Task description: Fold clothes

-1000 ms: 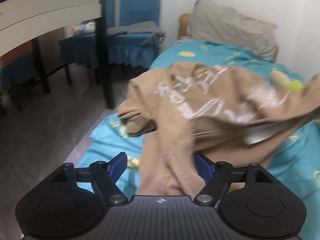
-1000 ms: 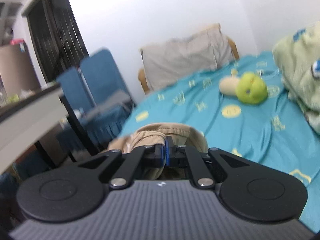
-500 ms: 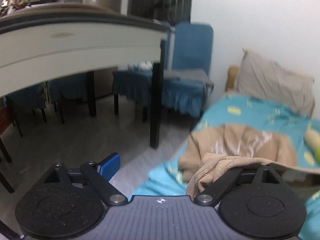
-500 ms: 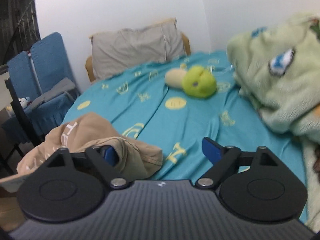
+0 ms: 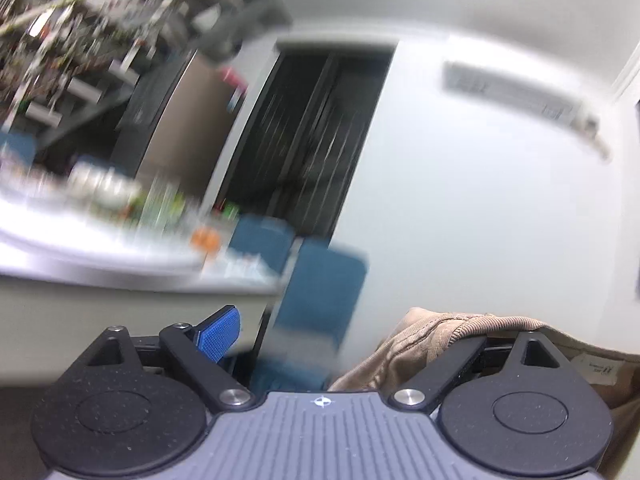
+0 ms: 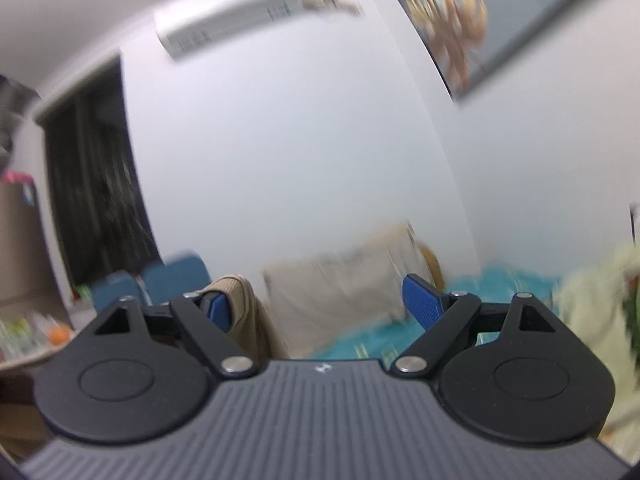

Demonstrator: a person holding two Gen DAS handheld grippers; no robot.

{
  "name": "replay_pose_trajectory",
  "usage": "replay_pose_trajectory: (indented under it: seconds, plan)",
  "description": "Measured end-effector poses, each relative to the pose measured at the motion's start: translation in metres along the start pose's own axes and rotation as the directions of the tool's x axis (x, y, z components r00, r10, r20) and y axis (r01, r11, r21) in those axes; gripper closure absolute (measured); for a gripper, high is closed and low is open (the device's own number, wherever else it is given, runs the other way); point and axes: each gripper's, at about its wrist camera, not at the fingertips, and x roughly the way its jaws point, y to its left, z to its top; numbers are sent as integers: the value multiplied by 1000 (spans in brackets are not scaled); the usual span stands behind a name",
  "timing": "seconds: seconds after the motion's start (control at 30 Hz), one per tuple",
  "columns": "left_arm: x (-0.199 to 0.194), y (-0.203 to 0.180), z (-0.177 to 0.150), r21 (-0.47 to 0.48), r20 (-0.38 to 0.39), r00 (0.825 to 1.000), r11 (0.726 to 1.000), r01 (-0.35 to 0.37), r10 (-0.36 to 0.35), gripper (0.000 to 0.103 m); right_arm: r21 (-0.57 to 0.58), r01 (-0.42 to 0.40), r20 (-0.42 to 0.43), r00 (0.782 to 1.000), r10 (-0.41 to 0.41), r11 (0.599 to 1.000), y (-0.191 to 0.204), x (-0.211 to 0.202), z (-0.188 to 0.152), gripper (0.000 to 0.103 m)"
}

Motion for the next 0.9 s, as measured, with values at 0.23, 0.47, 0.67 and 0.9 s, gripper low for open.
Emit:
replay_pose_trajectory:
  seconds: [0.23, 0.47, 0.67, 0.9]
  plan:
    - [-44, -20, 139, 59, 78, 991, 993, 105, -110, 7, -73, -67, 126, 989, 76, 995, 38, -82, 131, 16]
    - [-60, -47, 190, 89, 30, 981, 978, 190, -193, 7, -81, -86, 126, 987, 96, 993, 35, -119, 182, 15]
    - [38, -68, 124, 91, -134, 975, 978, 190, -177, 7, -114, -59, -19, 998, 57, 992, 13, -36, 129, 15]
    - [215, -84, -44, 70, -288, 951, 988, 134, -109, 7, -143, -13, -184, 983, -14, 990, -19, 117, 6, 16]
